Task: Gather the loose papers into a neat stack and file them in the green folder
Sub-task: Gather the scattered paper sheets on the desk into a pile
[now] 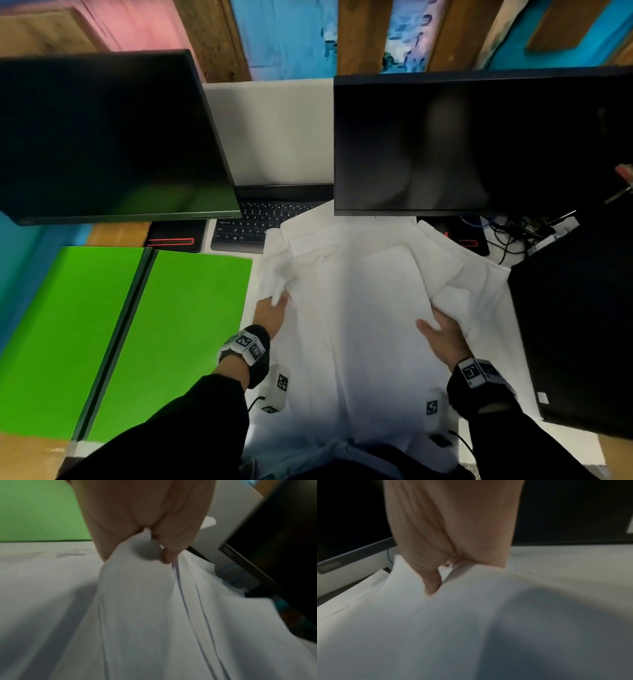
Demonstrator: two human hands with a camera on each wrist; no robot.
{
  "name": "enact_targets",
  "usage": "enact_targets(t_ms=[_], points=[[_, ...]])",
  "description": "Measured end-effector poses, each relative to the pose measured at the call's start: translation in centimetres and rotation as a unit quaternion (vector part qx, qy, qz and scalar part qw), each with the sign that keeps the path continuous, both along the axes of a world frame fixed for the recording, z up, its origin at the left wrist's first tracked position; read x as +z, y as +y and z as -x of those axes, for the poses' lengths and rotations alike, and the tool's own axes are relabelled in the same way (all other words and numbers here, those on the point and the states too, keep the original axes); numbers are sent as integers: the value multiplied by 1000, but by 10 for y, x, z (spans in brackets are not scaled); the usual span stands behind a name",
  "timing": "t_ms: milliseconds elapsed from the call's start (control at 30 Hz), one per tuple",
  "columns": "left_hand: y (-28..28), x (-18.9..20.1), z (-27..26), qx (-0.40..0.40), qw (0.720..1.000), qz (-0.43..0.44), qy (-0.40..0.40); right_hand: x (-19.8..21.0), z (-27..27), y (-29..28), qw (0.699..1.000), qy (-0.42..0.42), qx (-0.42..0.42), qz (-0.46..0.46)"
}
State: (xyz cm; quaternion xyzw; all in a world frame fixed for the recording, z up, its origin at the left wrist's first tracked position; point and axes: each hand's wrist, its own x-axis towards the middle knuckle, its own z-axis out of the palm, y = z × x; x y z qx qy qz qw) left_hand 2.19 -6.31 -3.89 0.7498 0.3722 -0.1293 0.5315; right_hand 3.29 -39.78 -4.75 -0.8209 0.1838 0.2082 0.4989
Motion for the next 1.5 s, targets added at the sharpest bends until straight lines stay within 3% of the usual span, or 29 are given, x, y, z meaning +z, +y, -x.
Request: enact_targets(t_ms=[100, 367, 500, 567, 667, 733, 900, 1067, 1133, 1300, 1400, 1500], points=[[14, -2, 1, 67, 997, 30, -5, -8, -4, -5, 996, -26, -76, 50], [-4, 3, 3, -4, 1000, 10, 22, -11, -22, 14, 980, -19, -199, 28], [-3, 5, 8, -14, 998, 33, 49, -16, -26, 16, 988, -7, -152, -13], [3, 8, 10, -19, 997, 50, 46, -18, -28, 12, 993, -16, -120, 0], [12, 12, 10, 8, 996, 80, 36, -12, -33, 3, 988, -54, -145, 28], [16, 14, 8, 18, 998, 55, 29, -4, -37, -8, 986, -60, -141, 59], [13, 14, 6, 61, 998, 23, 10, 4, -29, -29, 989, 18, 51, 139], [-17, 5, 11, -2, 998, 55, 39, -10, -11, -18, 982, 57, 158, 90], [-15, 4, 12, 6, 996, 79, 32, -10, -12, -17, 983, 58, 143, 99], [2, 5, 16, 58, 987, 147, 32, 2, -21, -20, 987, 17, -5, 160], [-12, 13, 18, 10, 988, 145, 51, -4, -12, 13, 990, 38, 36, 131], [-27, 8, 16, 13, 994, 87, 57, -11, 0, 47, 992, 48, 94, 65]])
